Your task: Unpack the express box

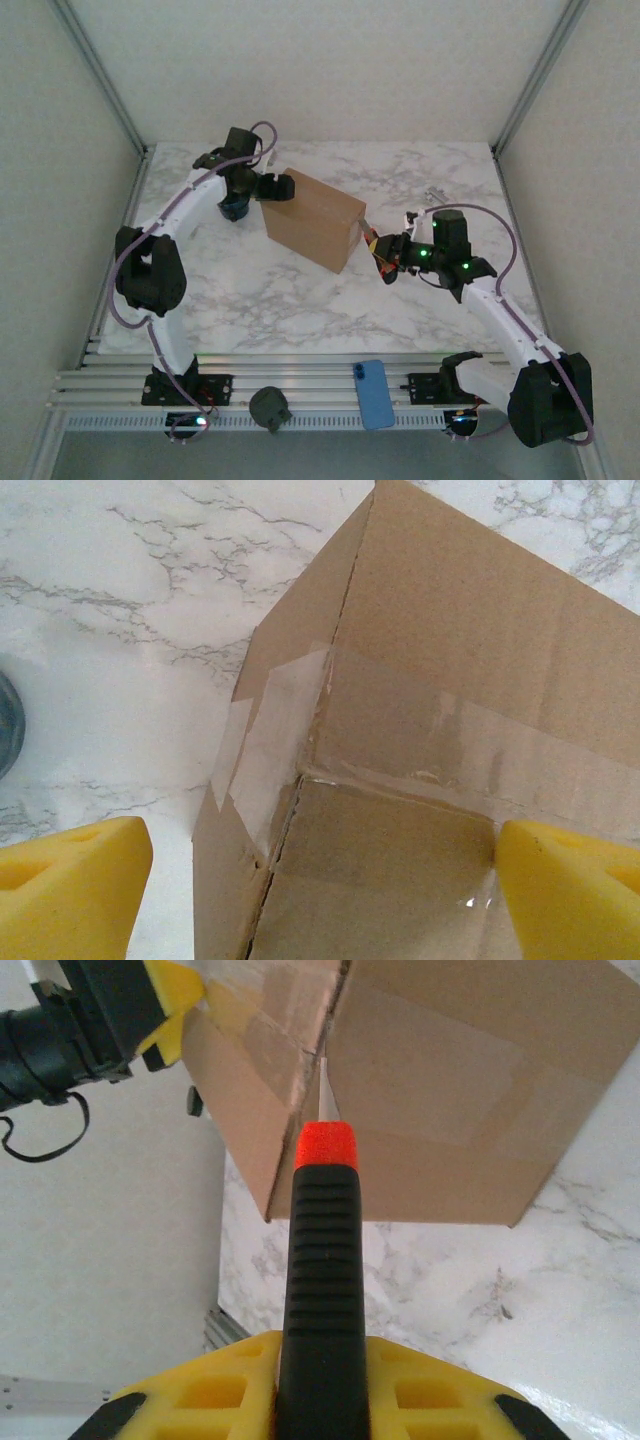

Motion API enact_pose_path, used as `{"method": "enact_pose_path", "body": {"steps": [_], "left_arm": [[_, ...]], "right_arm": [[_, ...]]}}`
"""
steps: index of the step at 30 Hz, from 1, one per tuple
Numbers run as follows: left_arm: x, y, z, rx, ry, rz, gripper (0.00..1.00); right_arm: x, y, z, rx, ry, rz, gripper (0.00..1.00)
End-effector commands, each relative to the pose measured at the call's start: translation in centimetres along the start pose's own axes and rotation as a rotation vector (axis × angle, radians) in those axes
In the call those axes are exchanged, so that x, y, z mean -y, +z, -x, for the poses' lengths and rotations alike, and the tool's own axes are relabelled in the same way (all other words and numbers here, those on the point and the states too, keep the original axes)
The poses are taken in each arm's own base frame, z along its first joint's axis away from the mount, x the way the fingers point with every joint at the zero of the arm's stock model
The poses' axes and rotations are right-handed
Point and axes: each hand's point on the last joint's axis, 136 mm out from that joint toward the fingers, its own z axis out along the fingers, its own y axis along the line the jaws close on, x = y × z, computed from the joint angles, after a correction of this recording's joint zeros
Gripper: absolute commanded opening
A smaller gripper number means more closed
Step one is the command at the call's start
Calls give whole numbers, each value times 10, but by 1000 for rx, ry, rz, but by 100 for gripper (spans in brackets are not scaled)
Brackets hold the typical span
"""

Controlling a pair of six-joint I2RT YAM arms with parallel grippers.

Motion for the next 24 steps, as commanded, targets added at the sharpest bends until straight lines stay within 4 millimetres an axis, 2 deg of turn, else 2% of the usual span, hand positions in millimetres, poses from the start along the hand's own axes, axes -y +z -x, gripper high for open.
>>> {"method": "enact_pose_path", "body": {"steps": [1,15,24], "left_arm": [[-4,10,-15,-72,-17,33,88],[4,4,-10,-60,-11,-4,89],[2,8,-14,-67,-14,1,89]], "right_arm": [[-11,0,7,19,-17,52,0],[4,-6,10,74,25,-28,0],[5,0,16,83,41,-12,0]]}}
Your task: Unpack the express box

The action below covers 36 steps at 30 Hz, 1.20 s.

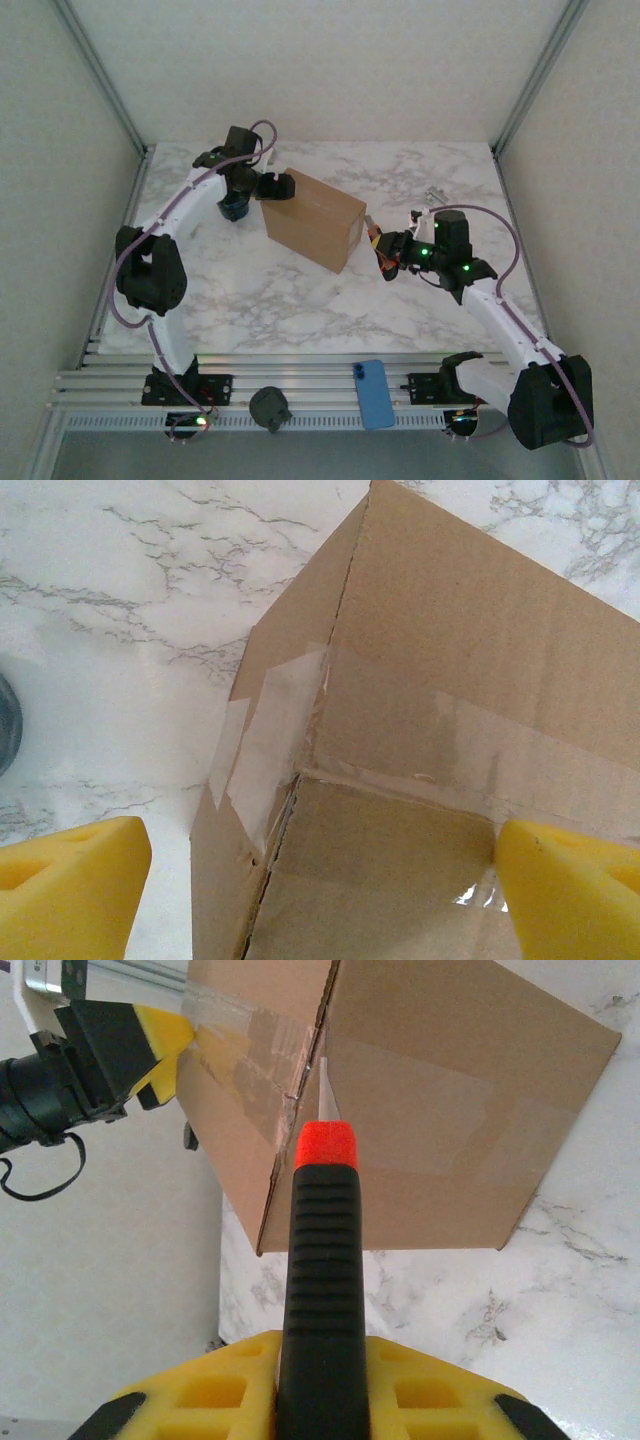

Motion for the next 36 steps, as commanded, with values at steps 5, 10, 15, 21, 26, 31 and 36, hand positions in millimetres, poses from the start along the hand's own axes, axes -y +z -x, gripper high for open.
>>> {"method": "enact_pose_path", "body": {"steps": [5,10,15,21,26,31,36], "left_arm": [[1,8,-13,-56,-12,6,89],[0,7,-14,-57,-12,7,89],[0,8,-14,-59,-11,7,89],[0,8,-14,-60,-13,7,89],[0,8,-14,-59,-13,9,89],[0,9,-14,-60,-12,8,89],[-1,9,-14,-60,-13,10,89]], "right_arm": [[-5,3,12,31,-3,27,0],[-7,4,13,30,-3,34,0],[-8,5,13,27,0,45,0],[-11,5,14,27,1,54,0],[-9,6,13,23,10,57,0],[-4,9,11,20,31,56,0],[-2,11,11,16,40,54,0]]}}
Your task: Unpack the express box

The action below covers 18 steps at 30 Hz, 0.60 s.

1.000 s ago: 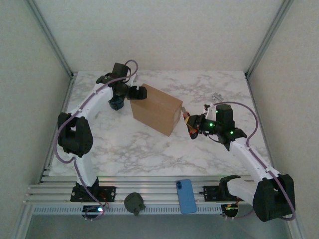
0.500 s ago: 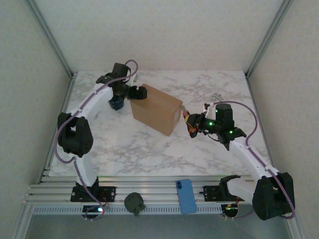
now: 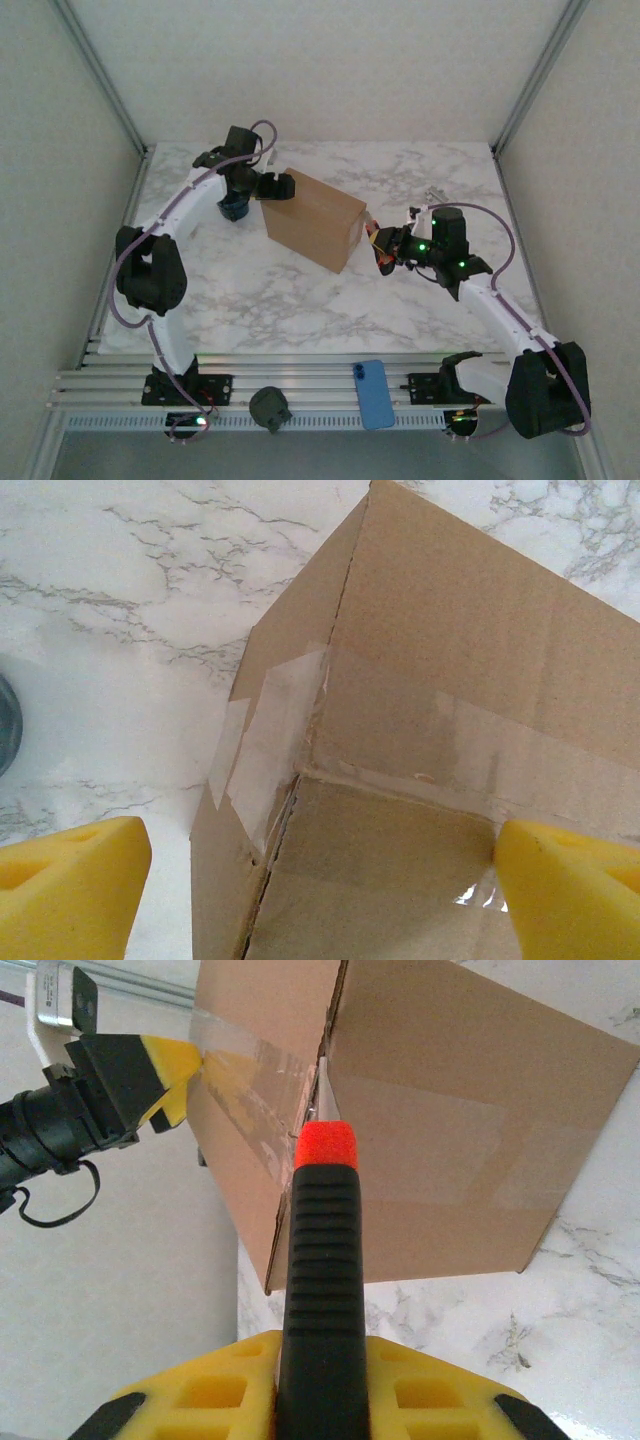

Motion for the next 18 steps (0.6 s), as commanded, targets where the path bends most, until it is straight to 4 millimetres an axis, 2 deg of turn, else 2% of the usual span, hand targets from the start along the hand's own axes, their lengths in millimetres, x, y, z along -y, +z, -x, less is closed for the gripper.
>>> {"method": "enact_pose_path", "body": {"steps": [1,18], "left_arm": [[0,9,-14,-60,-11,9,89],[-5,15,-21,-68,-39,15,85]], "right_arm": [[-2,1,1,1,0,26,0],[-4,8,-10,-28,24,57,0]]}}
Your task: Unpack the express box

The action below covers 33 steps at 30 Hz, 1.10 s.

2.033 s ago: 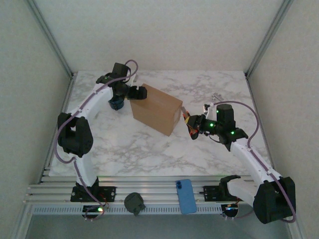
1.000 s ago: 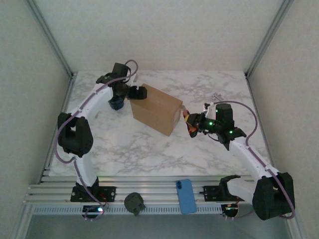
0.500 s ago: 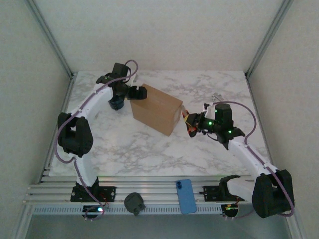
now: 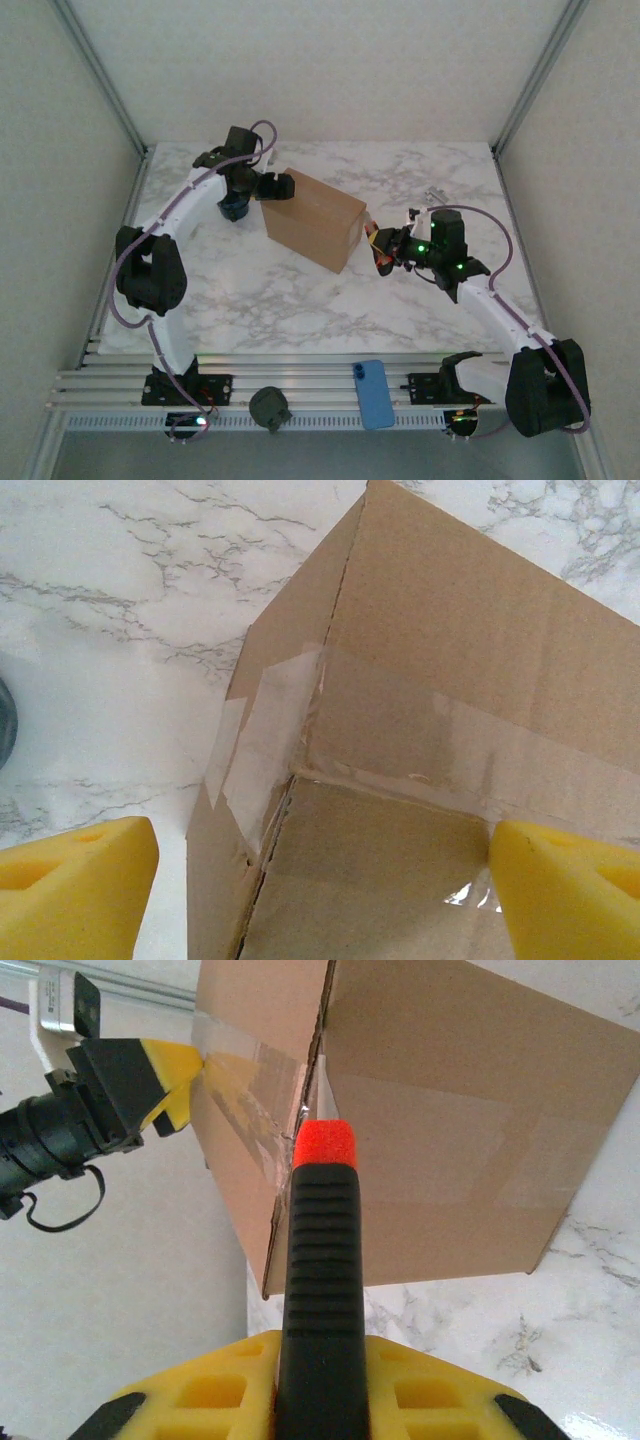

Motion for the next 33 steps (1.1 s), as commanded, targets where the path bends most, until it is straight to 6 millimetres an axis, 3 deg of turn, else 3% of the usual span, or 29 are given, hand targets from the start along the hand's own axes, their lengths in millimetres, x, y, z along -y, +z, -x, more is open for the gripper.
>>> {"method": "enact_pose_path", "body": {"steps": [1,21,33], "left_arm": [[-6,16,-22,-69,-33,20,85],[-36,31,-53,-27,-196,145,78],[-29,50,-85,-25,-231,200,78]], "right_arm": [[-3,5,-10,-33,5,30,0],[-2,13,-35,-40,51,29,0],[4,16,-32,34,93,13,0]]}}
